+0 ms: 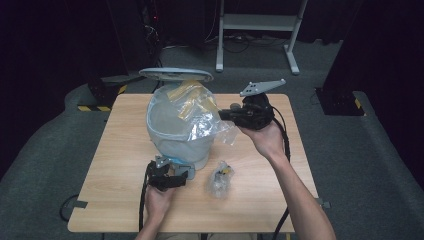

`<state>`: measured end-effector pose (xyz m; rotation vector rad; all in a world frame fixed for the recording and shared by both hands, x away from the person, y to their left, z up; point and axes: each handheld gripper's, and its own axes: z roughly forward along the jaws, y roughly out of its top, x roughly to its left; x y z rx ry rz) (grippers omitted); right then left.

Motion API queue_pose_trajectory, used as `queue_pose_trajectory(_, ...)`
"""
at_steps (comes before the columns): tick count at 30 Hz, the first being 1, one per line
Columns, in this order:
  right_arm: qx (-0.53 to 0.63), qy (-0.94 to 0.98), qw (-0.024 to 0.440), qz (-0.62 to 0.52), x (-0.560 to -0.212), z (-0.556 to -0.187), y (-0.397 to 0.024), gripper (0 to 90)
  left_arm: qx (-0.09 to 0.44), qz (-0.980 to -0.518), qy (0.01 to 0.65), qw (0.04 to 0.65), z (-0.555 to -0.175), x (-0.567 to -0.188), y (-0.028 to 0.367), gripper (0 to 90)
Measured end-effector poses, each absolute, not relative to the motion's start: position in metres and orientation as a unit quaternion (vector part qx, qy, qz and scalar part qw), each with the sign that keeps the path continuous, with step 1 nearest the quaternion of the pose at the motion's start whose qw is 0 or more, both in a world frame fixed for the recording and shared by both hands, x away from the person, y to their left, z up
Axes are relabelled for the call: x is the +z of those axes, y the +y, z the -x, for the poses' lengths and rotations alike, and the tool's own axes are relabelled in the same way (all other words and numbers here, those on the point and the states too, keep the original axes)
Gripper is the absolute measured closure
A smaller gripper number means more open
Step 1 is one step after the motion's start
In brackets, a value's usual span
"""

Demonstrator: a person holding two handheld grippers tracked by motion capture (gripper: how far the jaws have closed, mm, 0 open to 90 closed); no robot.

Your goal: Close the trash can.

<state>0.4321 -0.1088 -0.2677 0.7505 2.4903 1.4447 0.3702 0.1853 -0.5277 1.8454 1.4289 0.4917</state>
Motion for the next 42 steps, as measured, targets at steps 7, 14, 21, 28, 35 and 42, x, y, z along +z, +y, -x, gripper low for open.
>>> queue_pose_trajectory(7, 0.473, 0.838, 0.082, -0.26, -0.27, -0.441, -0.1, 89.6, 0.192, -0.719, 0.557, 0.37, -0.37, -0.528, 0.185, 3.5)
queue_pose_trajectory(14, 0.456, 0.845, 0.084, -0.268, -0.273, -0.45, -0.089, 89.5, 0.191, -0.719, 0.557, 0.37, -0.37, -0.528, 0.185, 3.5)
queue_pose_trajectory(21, 0.452, 0.843, 0.086, -0.279, -0.272, -0.458, -0.083, 89.5, 0.192, -0.718, 0.557, 0.37, -0.37, -0.528, 0.185, 3.5)
queue_pose_trajectory(28, 0.445, 0.844, 0.086, -0.286, -0.272, -0.464, -0.077, 89.3, 0.191, -0.718, 0.557, 0.371, -0.37, -0.528, 0.185, 3.5)
queue_pose_trajectory(35, 0.443, 0.845, 0.086, -0.287, -0.271, -0.465, -0.072, 82.2, 0.191, -0.718, 0.557, 0.371, -0.37, -0.528, 0.186, 3.5)
queue_pose_trajectory(42, 0.442, 0.845, 0.095, -0.286, -0.272, -0.466, -0.065, 79.1, 0.191, -0.718, 0.557, 0.372, -0.37, -0.528, 0.186, 3.5)
